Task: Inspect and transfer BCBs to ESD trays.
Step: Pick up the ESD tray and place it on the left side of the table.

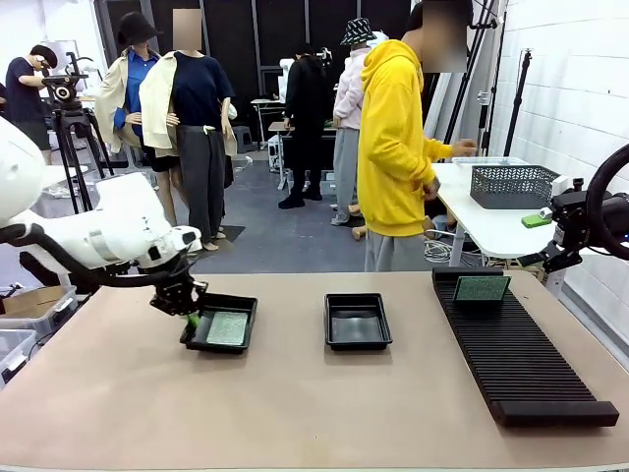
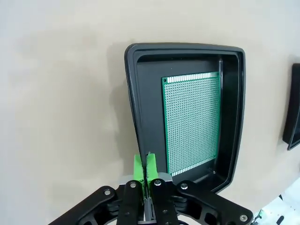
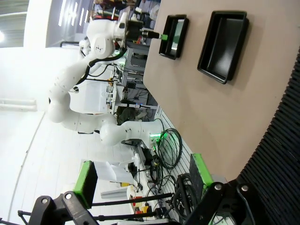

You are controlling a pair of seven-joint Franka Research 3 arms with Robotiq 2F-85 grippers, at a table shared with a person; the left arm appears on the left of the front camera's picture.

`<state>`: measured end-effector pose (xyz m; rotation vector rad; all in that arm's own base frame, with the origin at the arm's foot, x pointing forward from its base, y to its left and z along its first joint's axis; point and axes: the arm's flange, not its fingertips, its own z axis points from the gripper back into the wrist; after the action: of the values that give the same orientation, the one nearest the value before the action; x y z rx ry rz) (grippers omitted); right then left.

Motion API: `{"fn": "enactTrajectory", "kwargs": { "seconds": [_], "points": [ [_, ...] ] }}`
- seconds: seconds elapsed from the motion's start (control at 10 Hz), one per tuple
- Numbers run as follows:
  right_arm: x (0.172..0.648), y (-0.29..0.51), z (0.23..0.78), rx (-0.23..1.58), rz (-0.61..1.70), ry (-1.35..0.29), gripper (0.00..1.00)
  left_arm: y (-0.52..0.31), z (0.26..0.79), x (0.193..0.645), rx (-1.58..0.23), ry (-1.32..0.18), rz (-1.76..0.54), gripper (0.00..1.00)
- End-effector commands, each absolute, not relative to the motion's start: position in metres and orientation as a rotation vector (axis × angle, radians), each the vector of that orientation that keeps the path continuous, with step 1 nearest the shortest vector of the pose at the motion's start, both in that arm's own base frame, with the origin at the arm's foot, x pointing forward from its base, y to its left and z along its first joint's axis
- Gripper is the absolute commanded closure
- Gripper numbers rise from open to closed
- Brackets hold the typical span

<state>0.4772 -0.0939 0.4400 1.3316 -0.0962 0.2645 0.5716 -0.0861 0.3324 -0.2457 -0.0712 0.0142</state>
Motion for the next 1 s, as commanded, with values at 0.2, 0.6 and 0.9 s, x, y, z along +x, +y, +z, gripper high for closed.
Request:
{"fn": "enactTrajectory", "kwargs": {
  "seconds": [0.2, 0.6, 0.9],
  "points": [
    [0.472, -0.090, 0.439, 1.314, 0.251, -0.095, 0.00, 0.014, 0.332, 0.560, -0.362, -0.092, 0.110, 1.00],
    [0.472, -0.090, 0.439, 1.314, 0.251, -0.095, 0.00, 0.073, 0.337, 0.561, -0.305, -0.095, 0.058, 1.00],
    [0.472, -0.090, 0.439, 1.314, 0.251, -0.095, 0.00, 0.107, 0.340, 0.556, -0.238, -0.102, 0.038, 1.00]
  ]
}}
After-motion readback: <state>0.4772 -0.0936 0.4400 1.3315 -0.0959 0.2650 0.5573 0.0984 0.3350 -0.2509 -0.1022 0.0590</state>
